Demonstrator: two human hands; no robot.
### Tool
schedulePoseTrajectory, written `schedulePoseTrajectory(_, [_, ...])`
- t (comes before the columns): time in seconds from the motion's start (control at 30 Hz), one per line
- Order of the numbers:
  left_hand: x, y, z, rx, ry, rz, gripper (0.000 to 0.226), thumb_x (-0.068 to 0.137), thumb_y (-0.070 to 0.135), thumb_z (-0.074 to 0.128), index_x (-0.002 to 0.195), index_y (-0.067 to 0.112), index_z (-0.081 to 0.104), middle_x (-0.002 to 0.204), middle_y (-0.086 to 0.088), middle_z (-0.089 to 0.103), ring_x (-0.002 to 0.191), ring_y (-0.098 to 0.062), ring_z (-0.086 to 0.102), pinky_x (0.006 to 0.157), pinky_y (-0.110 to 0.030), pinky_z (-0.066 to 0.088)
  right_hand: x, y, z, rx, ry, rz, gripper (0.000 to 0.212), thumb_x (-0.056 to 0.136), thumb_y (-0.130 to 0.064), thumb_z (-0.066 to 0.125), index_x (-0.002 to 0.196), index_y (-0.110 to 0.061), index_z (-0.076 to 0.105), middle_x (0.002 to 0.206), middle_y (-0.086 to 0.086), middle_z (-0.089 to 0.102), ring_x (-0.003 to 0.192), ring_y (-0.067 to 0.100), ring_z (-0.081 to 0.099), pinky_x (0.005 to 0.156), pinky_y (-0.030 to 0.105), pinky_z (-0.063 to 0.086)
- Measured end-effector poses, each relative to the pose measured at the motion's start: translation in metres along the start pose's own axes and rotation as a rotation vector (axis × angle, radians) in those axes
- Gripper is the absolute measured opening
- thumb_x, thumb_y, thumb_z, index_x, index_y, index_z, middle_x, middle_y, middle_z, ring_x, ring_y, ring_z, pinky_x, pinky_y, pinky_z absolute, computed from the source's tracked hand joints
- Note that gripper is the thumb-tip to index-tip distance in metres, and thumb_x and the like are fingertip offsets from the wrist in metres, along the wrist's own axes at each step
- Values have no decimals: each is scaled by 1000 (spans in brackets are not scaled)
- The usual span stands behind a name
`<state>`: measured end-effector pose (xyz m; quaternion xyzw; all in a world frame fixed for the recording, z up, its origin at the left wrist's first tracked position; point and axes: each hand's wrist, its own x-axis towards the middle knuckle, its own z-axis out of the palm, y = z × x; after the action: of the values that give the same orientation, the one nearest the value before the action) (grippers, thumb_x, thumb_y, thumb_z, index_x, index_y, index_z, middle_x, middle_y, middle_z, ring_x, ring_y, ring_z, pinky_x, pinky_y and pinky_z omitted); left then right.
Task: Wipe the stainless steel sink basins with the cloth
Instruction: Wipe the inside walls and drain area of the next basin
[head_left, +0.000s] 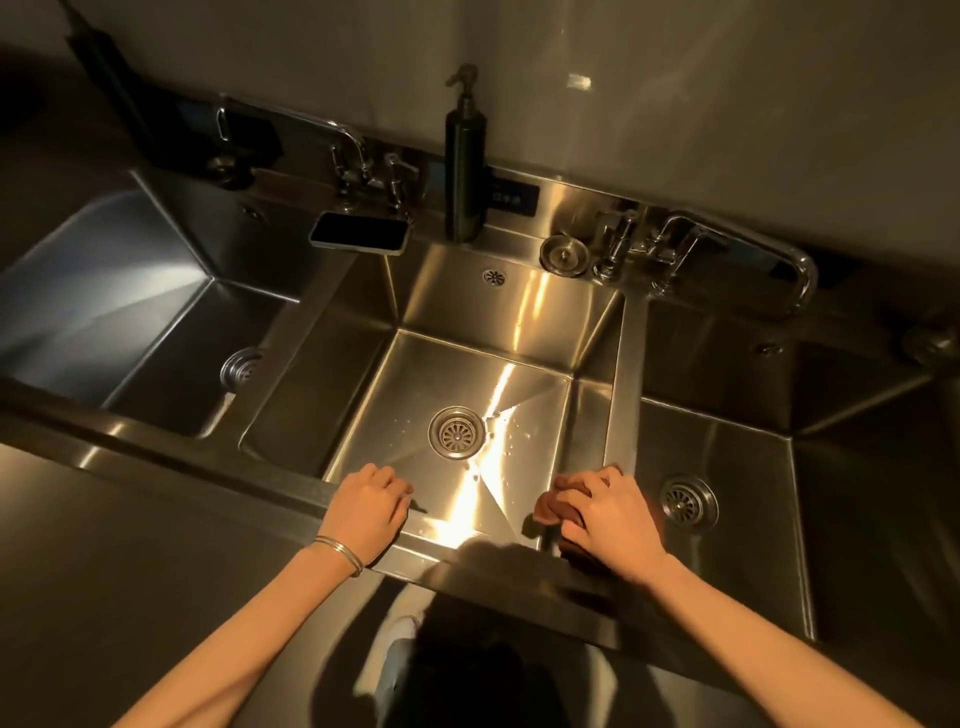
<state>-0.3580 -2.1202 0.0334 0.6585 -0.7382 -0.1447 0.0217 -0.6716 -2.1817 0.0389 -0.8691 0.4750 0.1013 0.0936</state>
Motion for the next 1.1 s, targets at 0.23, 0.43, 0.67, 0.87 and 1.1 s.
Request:
schedulePoseTrajectory(0.23, [-20, -69, -35, 83, 100, 31, 11, 82, 18, 67, 91, 13, 71, 89, -5, 67, 83, -25, 63, 72, -34, 53, 16, -29, -16, 179, 75, 119, 34, 91, -44, 51, 122, -34, 61, 127, -8, 57, 109, 14, 52, 96, 29, 38])
schedulePoseTrajectory(0.43, [-22, -127, -57, 136, 70, 95, 19, 79, 16, 70, 98, 11, 71, 92, -6, 67, 89, -26, 63, 76, -38, 53, 44, -80, -20, 235, 107, 81, 33, 90, -39, 55, 122, -33, 62, 126, -8, 58, 109, 15, 51, 98, 33, 42])
schedulePoseTrajectory(0.67, [-22, -159, -66, 167, 43, 79, 44, 82, 31, 33, 92, 9, 70, 92, -8, 66, 87, -29, 63, 73, -37, 53, 81, -92, -18, 31, -10, 13, 39, 93, -41, 47, 130, -33, 53, 134, -2, 47, 118, 21, 42, 97, 36, 34])
schedulePoseTrajectory(0.87, [-9, -156, -48, 97, 36, -6, 48, 84, 35, 30, 97, 9, 68, 98, -8, 64, 94, -29, 61, 80, -39, 51, 127, -74, -22, -100, -40, -27, 39, 94, -41, 45, 131, -30, 51, 136, 1, 44, 119, 24, 39, 95, 38, 34])
schedulePoseTrajectory(1.1, [42, -152, -60, 47, 62, 55, 38, 81, 28, 38, 92, 8, 68, 98, -11, 65, 91, -31, 62, 75, -36, 51, 186, -39, -33, -151, -7, -115, 40, 94, -39, 47, 131, -27, 52, 134, 4, 45, 117, 27, 40, 95, 41, 35])
